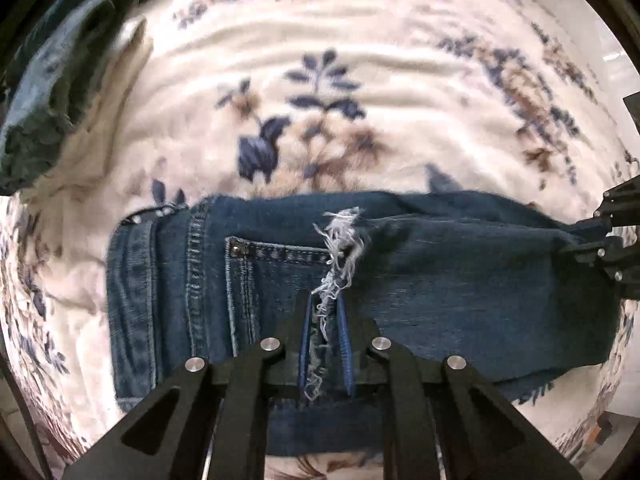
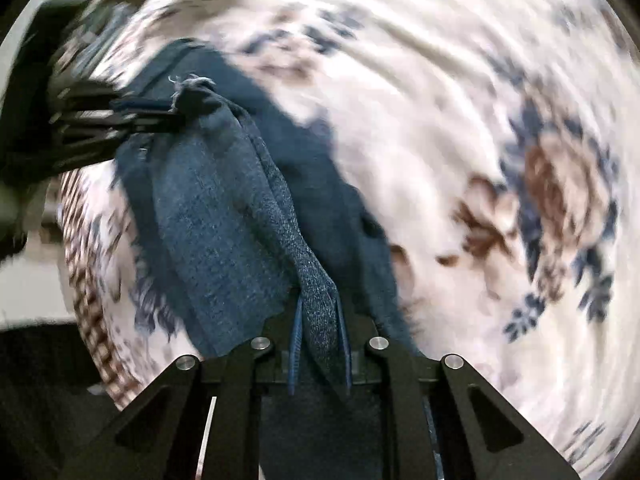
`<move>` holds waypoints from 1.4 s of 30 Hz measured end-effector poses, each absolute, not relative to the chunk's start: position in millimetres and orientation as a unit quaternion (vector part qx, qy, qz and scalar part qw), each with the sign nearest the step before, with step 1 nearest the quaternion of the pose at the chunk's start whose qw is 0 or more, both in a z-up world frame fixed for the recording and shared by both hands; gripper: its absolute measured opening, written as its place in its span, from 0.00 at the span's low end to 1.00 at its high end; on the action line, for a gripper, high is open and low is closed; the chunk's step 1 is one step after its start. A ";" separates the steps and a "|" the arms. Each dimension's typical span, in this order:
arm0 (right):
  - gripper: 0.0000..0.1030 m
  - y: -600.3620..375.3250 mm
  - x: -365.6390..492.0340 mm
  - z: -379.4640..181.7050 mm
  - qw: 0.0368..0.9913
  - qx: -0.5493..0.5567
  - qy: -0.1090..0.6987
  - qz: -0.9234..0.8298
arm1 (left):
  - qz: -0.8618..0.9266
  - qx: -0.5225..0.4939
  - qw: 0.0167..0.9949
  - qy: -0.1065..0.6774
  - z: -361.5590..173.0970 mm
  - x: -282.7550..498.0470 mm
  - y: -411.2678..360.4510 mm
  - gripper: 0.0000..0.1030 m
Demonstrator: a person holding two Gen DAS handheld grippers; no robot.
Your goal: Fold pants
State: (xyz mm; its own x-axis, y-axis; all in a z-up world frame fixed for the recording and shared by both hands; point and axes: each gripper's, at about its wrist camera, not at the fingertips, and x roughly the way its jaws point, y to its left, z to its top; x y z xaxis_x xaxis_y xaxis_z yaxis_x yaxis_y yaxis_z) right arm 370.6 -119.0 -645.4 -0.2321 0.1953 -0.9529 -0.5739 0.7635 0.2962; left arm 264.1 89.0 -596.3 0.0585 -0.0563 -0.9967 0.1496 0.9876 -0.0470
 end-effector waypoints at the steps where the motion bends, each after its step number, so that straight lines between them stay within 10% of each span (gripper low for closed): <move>1: 0.23 -123.3 376.4 -650.5 0.599 -0.108 0.732 0.305 | -0.074 0.023 0.716 0.694 -601.7 265.9 91.6 0.13; 3: 0.32 -136.5 382.2 -644.8 0.605 -0.046 0.743 0.283 | -0.066 -0.013 0.713 0.698 -601.6 268.0 101.3 0.22; 6: 0.75 -177.2 376.6 -612.3 0.652 0.071 0.713 0.246 | -0.072 -0.054 0.711 0.697 -601.5 268.6 111.0 0.36; 11: 0.75 -254.2 325.1 -582.2 0.698 0.246 0.656 0.148 | -0.080 -0.147 0.690 0.704 -620.8 272.6 119.2 0.72; 15: 0.75 -287.7 260.2 -584.9 0.722 0.276 0.634 0.015 | -0.071 -0.132 0.691 0.707 -626.0 275.1 105.8 0.71; 19: 0.75 -307.5 214.4 -596.1 0.719 0.292 0.624 -0.090 | -0.084 -0.027 0.723 0.685 -611.2 261.5 76.1 0.09; 42: 0.75 -313.3 252.7 -663.3 0.668 0.251 0.693 -0.097 | -0.041 -0.077 0.717 0.691 -588.8 245.5 130.4 0.30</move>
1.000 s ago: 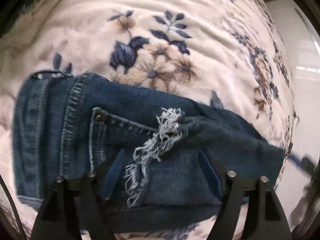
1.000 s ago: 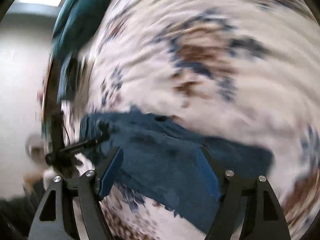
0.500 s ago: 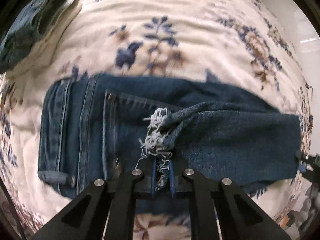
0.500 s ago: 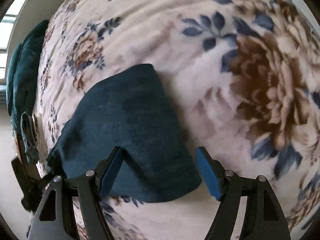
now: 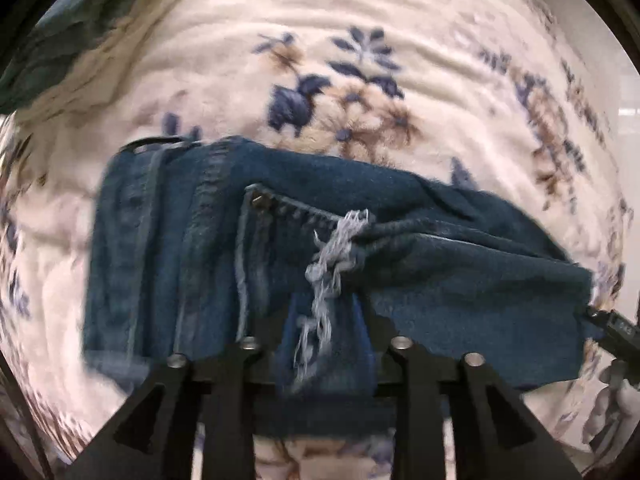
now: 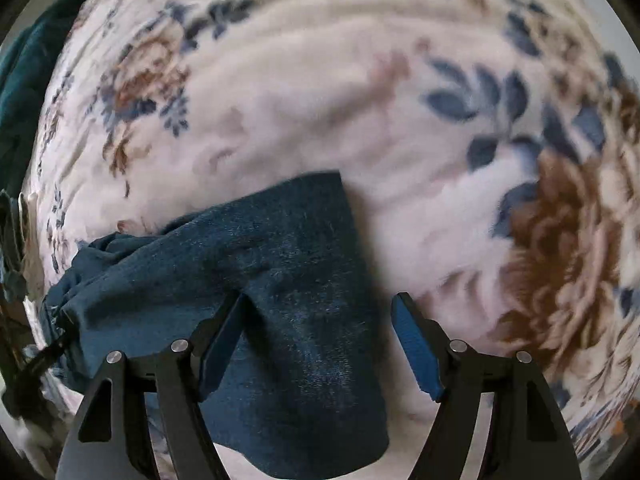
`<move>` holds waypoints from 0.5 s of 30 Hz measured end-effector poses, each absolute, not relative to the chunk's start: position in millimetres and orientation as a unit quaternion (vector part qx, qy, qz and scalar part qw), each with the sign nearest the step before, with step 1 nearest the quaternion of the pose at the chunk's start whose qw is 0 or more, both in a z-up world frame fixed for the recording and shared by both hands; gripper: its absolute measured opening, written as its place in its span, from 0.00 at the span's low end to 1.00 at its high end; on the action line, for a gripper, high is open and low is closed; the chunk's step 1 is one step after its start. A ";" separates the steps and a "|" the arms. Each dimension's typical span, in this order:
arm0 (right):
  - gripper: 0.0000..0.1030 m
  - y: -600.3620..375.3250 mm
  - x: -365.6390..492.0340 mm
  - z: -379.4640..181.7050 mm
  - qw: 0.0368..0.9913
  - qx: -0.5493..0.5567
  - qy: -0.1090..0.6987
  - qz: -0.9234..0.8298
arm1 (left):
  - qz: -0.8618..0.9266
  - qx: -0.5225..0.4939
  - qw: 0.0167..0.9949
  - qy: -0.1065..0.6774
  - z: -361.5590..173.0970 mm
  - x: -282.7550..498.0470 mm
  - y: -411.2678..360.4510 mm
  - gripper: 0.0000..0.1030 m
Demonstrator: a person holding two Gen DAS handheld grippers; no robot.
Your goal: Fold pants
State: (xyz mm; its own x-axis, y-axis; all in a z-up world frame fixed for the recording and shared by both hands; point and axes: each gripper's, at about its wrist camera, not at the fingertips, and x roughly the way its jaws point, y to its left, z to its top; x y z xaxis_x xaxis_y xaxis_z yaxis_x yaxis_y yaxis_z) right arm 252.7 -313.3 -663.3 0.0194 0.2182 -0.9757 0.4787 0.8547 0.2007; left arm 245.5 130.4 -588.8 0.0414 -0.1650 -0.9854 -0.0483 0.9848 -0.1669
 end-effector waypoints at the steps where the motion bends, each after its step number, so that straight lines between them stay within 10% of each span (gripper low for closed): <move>1: 0.75 -309.3 250.6 -654.7 0.673 0.251 0.690 -0.092 | -0.042 -0.099 0.728 0.677 -574.1 236.5 139.2 0.36; 4: 0.82 -287.7 239.5 -634.9 0.687 0.224 0.687 -0.082 | -0.020 -0.130 0.745 0.654 -548.9 215.8 166.7 0.80; 7: 0.88 -250.3 228.5 -617.2 0.713 0.155 0.678 -0.091 | 0.016 -0.198 0.749 0.632 -543.8 200.7 204.7 0.97; 15: 0.91 -219.7 223.8 -600.7 0.732 0.201 0.629 -0.168 | 0.083 -0.472 0.658 0.581 -619.3 169.6 269.0 0.98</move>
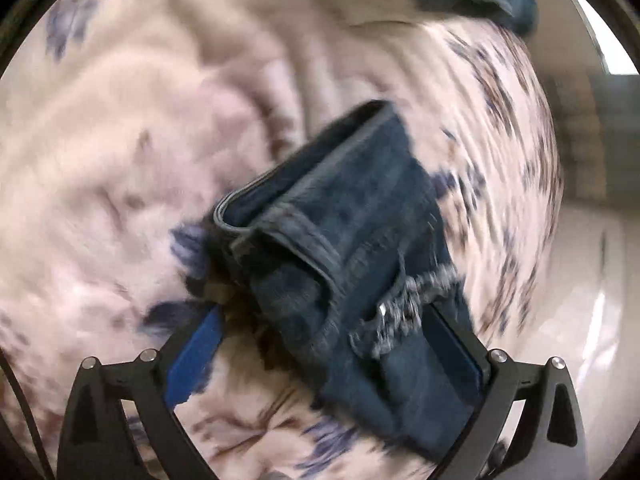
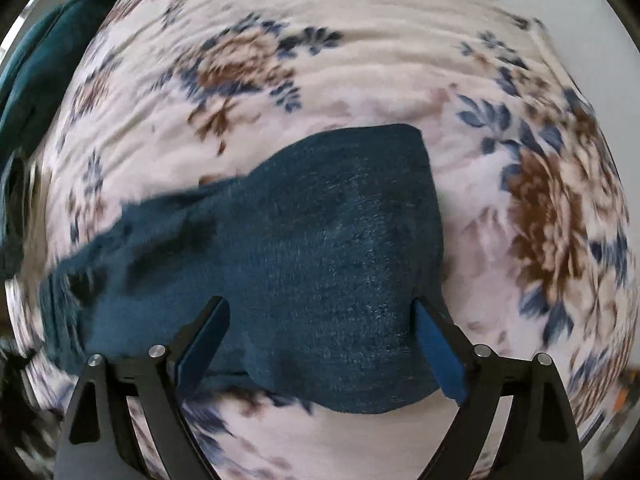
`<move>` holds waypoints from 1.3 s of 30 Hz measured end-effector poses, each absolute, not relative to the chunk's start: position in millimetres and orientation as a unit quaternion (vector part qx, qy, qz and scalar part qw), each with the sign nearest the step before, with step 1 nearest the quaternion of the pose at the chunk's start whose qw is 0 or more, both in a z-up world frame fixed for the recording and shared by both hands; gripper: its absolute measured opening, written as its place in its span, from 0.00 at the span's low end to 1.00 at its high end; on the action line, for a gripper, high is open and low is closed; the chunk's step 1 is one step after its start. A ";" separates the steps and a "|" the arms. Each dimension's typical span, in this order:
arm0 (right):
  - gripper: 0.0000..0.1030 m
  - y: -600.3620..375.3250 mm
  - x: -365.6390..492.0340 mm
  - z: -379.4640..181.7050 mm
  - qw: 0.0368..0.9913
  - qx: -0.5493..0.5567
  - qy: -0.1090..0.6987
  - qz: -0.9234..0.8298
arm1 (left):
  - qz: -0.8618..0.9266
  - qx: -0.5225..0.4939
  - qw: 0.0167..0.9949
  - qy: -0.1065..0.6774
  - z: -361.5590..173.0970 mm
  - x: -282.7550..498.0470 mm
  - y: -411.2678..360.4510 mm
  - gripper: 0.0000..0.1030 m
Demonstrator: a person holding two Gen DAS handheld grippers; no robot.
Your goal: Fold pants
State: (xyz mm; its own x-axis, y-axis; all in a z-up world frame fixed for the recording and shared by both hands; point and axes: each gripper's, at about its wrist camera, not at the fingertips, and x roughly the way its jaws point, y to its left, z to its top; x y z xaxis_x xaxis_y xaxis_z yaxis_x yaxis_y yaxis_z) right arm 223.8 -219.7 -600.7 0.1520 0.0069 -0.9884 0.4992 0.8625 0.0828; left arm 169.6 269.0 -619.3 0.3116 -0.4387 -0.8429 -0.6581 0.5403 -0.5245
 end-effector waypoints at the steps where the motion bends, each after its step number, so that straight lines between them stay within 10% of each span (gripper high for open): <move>1: 0.91 -224.6 221.7 -598.8 0.732 0.212 0.623 -0.175 | 0.089 -0.500 0.649 0.567 -630.2 170.2 269.2 0.98; 8: 0.91 -239.2 212.5 -591.3 0.740 0.247 0.598 -0.184 | 0.129 -0.580 0.625 0.507 -653.7 170.6 269.1 0.96; 12: 0.91 -212.6 210.4 -548.1 0.800 0.170 0.547 -0.179 | 0.144 -0.548 0.649 0.507 -644.8 168.8 263.2 0.54; 16: 0.91 -188.6 228.5 -557.8 0.805 0.151 0.562 -0.112 | 0.133 -0.498 0.690 0.508 -625.9 167.2 252.2 0.34; 24: 0.90 -203.1 251.2 -670.8 0.698 0.239 0.671 -0.068 | 0.093 -0.401 0.770 0.488 -580.6 181.8 220.9 0.26; 39: 0.89 -281.0 206.3 -651.9 0.684 0.386 0.619 -0.005 | -0.116 -0.205 0.881 0.410 -463.4 189.8 48.0 0.23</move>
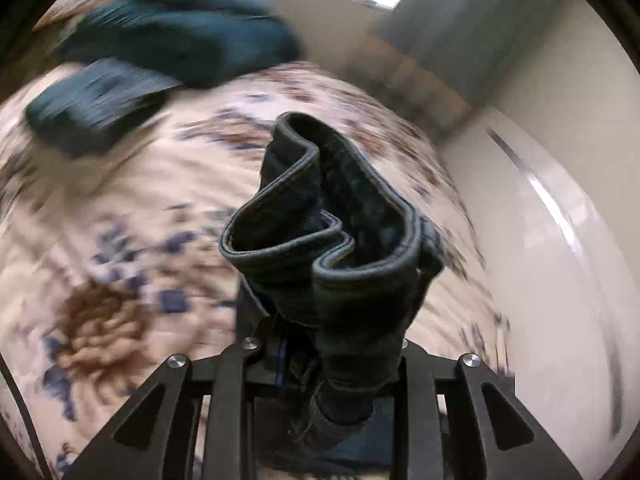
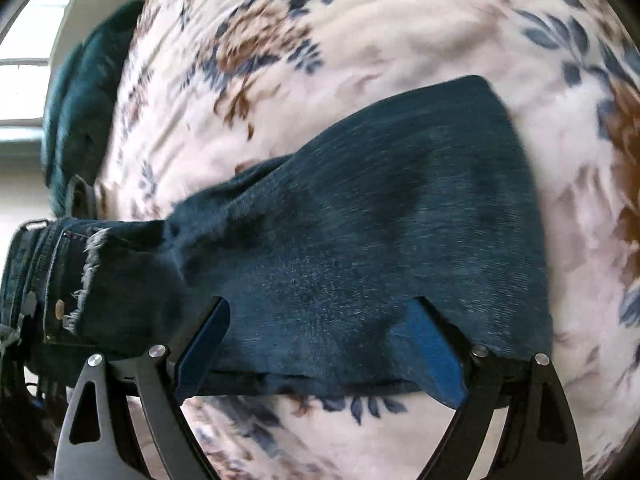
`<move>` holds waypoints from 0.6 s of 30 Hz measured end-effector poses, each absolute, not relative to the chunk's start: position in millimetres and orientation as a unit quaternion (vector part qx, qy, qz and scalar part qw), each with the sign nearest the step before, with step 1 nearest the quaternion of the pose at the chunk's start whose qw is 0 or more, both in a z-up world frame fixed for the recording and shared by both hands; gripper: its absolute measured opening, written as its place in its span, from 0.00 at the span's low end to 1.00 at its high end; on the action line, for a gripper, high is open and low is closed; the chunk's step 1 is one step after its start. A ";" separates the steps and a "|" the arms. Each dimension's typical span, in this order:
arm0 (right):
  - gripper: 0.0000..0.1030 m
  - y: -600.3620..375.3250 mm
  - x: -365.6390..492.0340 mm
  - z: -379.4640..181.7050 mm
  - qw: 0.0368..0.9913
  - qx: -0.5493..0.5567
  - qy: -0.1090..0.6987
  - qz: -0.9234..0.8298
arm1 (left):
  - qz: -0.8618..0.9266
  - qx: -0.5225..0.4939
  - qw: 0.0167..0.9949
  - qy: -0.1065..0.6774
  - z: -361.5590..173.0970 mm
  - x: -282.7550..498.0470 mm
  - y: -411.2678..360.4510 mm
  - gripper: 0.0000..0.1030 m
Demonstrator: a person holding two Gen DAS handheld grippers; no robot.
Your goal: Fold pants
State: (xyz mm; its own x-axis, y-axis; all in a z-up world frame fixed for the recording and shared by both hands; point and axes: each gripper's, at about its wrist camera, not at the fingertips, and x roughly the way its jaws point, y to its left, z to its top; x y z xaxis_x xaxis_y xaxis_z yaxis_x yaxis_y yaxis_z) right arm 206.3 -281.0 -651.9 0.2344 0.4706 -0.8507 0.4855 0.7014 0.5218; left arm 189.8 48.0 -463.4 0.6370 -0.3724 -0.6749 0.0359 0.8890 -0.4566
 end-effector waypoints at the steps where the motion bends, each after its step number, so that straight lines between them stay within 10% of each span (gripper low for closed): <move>1: 0.89 -290.1 202.6 -649.1 0.683 0.398 0.612 -0.007 | -0.138 -0.190 0.880 0.412 -462.8 187.2 28.4 0.22; 18: 0.90 -505.0 69.8 -638.2 0.663 0.433 0.576 -0.201 | -0.323 0.092 0.805 0.489 -571.7 126.9 -213.4 0.35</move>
